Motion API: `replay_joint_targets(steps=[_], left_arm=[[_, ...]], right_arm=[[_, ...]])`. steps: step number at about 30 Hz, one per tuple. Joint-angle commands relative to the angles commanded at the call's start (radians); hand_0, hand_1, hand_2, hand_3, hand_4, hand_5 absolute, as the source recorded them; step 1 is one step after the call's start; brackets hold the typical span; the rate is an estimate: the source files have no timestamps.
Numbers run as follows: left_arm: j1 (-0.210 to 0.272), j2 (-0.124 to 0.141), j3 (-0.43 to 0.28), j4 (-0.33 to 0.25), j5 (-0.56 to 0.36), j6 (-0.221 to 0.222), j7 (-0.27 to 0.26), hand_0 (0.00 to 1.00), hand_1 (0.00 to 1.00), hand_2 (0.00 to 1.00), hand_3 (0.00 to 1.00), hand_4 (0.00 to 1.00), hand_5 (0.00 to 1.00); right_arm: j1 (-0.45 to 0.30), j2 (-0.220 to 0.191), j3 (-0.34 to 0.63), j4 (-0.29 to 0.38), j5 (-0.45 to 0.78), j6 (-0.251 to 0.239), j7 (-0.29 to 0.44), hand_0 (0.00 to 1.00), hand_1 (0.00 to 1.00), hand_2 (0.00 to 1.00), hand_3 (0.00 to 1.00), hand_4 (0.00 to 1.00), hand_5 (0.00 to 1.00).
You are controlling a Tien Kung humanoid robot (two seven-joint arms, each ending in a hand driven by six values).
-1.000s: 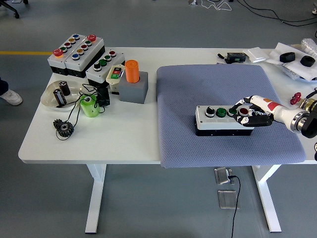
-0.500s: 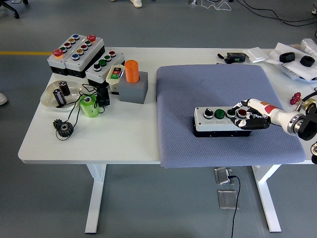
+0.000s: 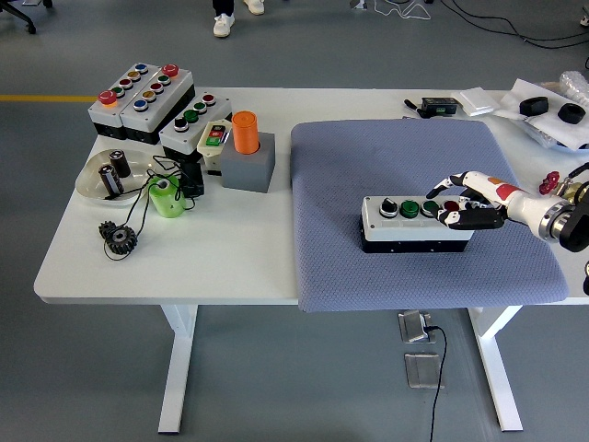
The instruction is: Pick up the button,place it on the desk,press the button,press the button
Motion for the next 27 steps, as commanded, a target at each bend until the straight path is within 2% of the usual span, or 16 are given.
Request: replay_joint_targets(steps=[5, 8, 9, 14, 15, 20, 21, 24, 26, 27], left_arm=[[0.003, -0.001, 0.003, 0.0, -0.003, -0.001, -0.001, 0.655, 0.701, 0.724, 0.496, 0.318, 0.952], [0.007, -0.001, 0.007, 0.0, -0.005, -0.001, -0.001, 0.655, 0.701, 0.724, 0.496, 0.318, 0.952], [0.009, -0.002, 0.008, 0.0, -0.004, -0.001, 0.0, 0.654, 0.701, 0.724, 0.496, 0.318, 0.949], [0.013, -0.002, 0.005, 0.0, 0.002, -0.001, 0.002, 0.654, 0.701, 0.724, 0.496, 0.318, 0.949], [0.014, -0.002, 0.004, 0.0, 0.004, -0.001, 0.002, 0.654, 0.701, 0.724, 0.497, 0.32, 0.949], [0.017, -0.002, 0.004, 0.0, 0.009, 0.0, 0.003, 0.654, 0.701, 0.724, 0.497, 0.32, 0.949], [0.018, -0.002, 0.003, 0.0, 0.011, 0.0, 0.004, 0.654, 0.701, 0.724, 0.498, 0.322, 0.952], [0.02, -0.002, 0.002, 0.0, 0.013, 0.0, 0.004, 0.654, 0.701, 0.724, 0.498, 0.322, 0.952], [0.021, -0.002, 0.002, 0.0, 0.016, 0.0, 0.004, 0.654, 0.701, 0.724, 0.498, 0.322, 0.952], [0.021, -0.002, 0.002, 0.0, 0.017, 0.001, 0.005, 0.655, 0.702, 0.724, 0.497, 0.321, 0.95]], right_arm=[[-0.017, -0.015, 0.057, -0.016, -0.013, -0.016, 0.003, 0.167, 0.002, 0.066, 0.724, 0.609, 0.486], [-0.039, -0.021, 0.095, -0.029, -0.011, -0.051, 0.01, 0.167, 0.002, 0.066, 0.724, 0.609, 0.486], [-0.048, -0.024, 0.108, -0.03, -0.011, -0.065, 0.01, 0.356, 0.15, 0.315, 0.825, 0.646, 0.466], [-0.074, -0.031, 0.155, -0.021, -0.032, -0.123, 0.019, 0.356, 0.15, 0.315, 0.825, 0.646, 0.466], [-0.077, -0.032, 0.162, -0.019, -0.034, -0.13, 0.024, 0.613, 0.579, 0.68, 0.971, 0.843, 0.424], [-0.086, -0.033, 0.179, -0.018, -0.001, -0.146, 0.052, 0.613, 0.579, 0.68, 0.971, 0.843, 0.424], [-0.092, -0.031, 0.182, -0.023, 0.028, -0.157, 0.072, 0.829, 0.81, 0.921, 0.996, 0.86, 0.379], [-0.108, -0.024, 0.188, -0.041, 0.145, -0.174, 0.152, 0.829, 0.81, 0.921, 0.996, 0.86, 0.379], [-0.118, -0.017, 0.201, -0.056, 0.223, -0.161, 0.206, 0.829, 0.81, 0.921, 0.996, 0.86, 0.379], [-0.121, -0.015, 0.209, -0.06, 0.262, -0.153, 0.218, 0.867, 0.862, 0.944, 0.963, 0.825, 0.379]])
